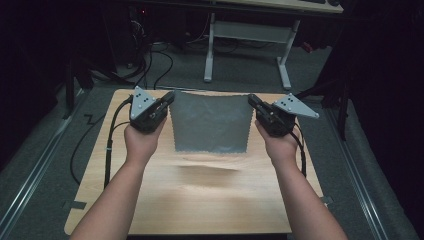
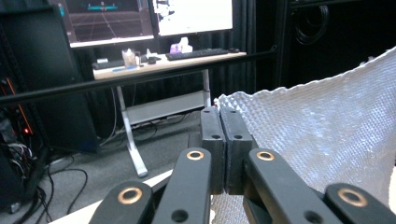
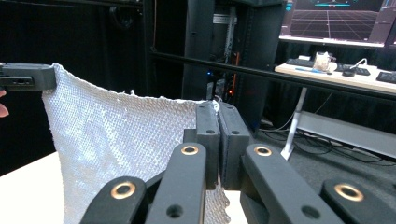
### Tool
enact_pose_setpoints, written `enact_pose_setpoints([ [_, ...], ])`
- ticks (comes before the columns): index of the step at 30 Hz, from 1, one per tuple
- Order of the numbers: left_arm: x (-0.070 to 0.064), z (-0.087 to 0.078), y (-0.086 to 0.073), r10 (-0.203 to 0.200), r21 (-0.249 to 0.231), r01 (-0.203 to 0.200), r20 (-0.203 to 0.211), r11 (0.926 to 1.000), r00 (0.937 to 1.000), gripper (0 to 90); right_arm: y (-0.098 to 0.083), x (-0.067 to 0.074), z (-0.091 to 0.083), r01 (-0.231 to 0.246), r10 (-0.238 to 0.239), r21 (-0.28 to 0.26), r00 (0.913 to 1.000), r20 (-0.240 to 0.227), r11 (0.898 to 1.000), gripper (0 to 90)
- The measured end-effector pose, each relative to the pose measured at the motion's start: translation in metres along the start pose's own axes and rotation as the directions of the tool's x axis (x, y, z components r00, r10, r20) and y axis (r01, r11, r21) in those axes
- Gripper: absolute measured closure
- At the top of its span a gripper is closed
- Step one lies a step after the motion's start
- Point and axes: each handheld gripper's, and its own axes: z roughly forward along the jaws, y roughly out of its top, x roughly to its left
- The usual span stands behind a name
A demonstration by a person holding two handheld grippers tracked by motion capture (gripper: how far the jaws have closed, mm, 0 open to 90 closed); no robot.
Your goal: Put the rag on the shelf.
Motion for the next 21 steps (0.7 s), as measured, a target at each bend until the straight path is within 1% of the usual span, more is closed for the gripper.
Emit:
enact_pose_setpoints([
  [1, 0.003, 0.004, -0.001, -0.009, 0.003, 0.009, -0.001, 1.0, 1.0, 90.0, -0.001, -0.002, 0.003, -0.003, 0.003, 0.001, 1.0, 0.0, 1.0, 89.1],
  [2, 0.003, 0.004, -0.001, -0.009, 0.003, 0.009, -0.001, 1.0, 1.0, 90.0, -0.001, -0.002, 0.003, -0.003, 0.003, 0.001, 1.0, 0.0, 1.0, 89.1],
  [3, 0.006, 0.009, -0.003, -0.013, 0.009, 0.013, -0.002, 0.9999, 0.9999, 90.0, -0.001, -0.005, 0.007, -0.013, 0.013, 0.008, 0.9999, 0.0, 1.0, 89.1],
  [5, 0.008, 0.02, -0.005, -0.002, 0.025, 0.003, -0.016, 0.9997, 0.9999, 90.0, -0.002, -0.011, 0.017, -0.023, 0.023, 0.023, 0.9997, 0.006, 0.999, 89.1],
  [6, 0.01, 0.027, -0.005, 0.008, 0.024, -0.007, -0.026, 0.9997, 0.9996, 90.0, -0.003, -0.016, 0.026, -0.023, 0.023, 0.028, 0.9996, 0.016, 0.999, 89.1],
  [7, 0.01, 0.027, -0.005, 0.008, 0.024, -0.007, -0.026, 0.9997, 0.9996, 90.0, -0.003, -0.016, 0.026, -0.023, 0.023, 0.028, 0.9996, 0.016, 0.999, 89.1],
  [8, 0.011, 0.031, -0.004, 0.009, 0.031, -0.007, -0.035, 0.9995, 0.9993, 90.0, -0.003, -0.019, 0.032, -0.042, 0.041, 0.03, 0.9989, 0.021, 0.999, 89.1],
  [9, 0.011, 0.035, -0.003, 0.016, 0.039, -0.014, -0.043, 0.9991, 0.999, 90.0, -0.003, -0.021, 0.036, -0.043, 0.042, 0.031, 0.9988, 0.025, 0.999, 89.1],
  [10, 0.012, 0.038, -0.002, 0.022, 0.045, -0.02, -0.048, 0.9988, 0.9986, 90.0, -0.003, -0.021, 0.036, -0.043, 0.042, 0.031, 0.9988, 0.025, 0.999, 89.1],
  [11, 0.014, 0.043, -0.001, 0.023, 0.047, -0.02, -0.054, 0.9987, 0.9983, 90.0, -0.002, -0.025, 0.044, -0.039, 0.038, 0.04, 0.9986, 0.036, 0.998, 89.1],
  [13, 0.017, 0.048, 0.0, 0.023, 0.058, -0.02, -0.059, 0.9982, 0.998, 90.0, -0.001, -0.026, 0.046, -0.045, 0.044, 0.041, 0.9983, 0.037, 0.998, 89.1],
  [14, 0.019, 0.054, 0.002, 0.035, 0.07, -0.03, -0.067, 0.9971, 0.9972, 90.0, -0.001, -0.031, 0.054, -0.045, 0.043, 0.043, 0.9981, 0.045, 0.998, 89.1],
  [15, 0.019, 0.054, 0.002, 0.035, 0.07, -0.03, -0.067, 0.9971, 0.9972, 90.0, -0.001, -0.031, 0.054, -0.045, 0.043, 0.043, 0.9981, 0.045, 0.998, 89.1],
  [16, 0.023, 0.06, 0.003, 0.036, 0.076, -0.031, -0.072, 0.9966, 0.9968, 90.0, -0.001, -0.034, 0.063, -0.061, 0.058, 0.053, 0.9971, 0.049, 0.997, 89.1],
  [17, 0.023, 0.06, 0.003, 0.036, 0.076, -0.031, -0.072, 0.9966, 0.9968, 90.0, -0.001, -0.036, 0.065, -0.073, 0.07, 0.054, 0.9965, 0.045, 0.996, 89.1],
  [18, 0.027, 0.066, 0.003, 0.031, 0.088, -0.025, -0.076, 0.9958, 0.9966, 90.0, 0.0, -0.038, 0.068, -0.091, 0.089, 0.052, 0.9954, 0.036, 0.995, 89.1],
  [20, 0.03, 0.069, 0.002, 0.035, 0.096, -0.027, -0.078, 0.995, 0.9963, 90.0, -0.001, -0.04, 0.074, -0.078, 0.076, 0.054, 0.9964, 0.039, 0.996, 89.1],
  [21, 0.032, 0.072, 0.001, 0.038, 0.1, -0.03, -0.079, 0.9946, 0.9962, 90.0, -0.001, -0.041, 0.077, -0.076, 0.073, 0.066, 0.9964, 0.042, 0.995, 89.1],
])
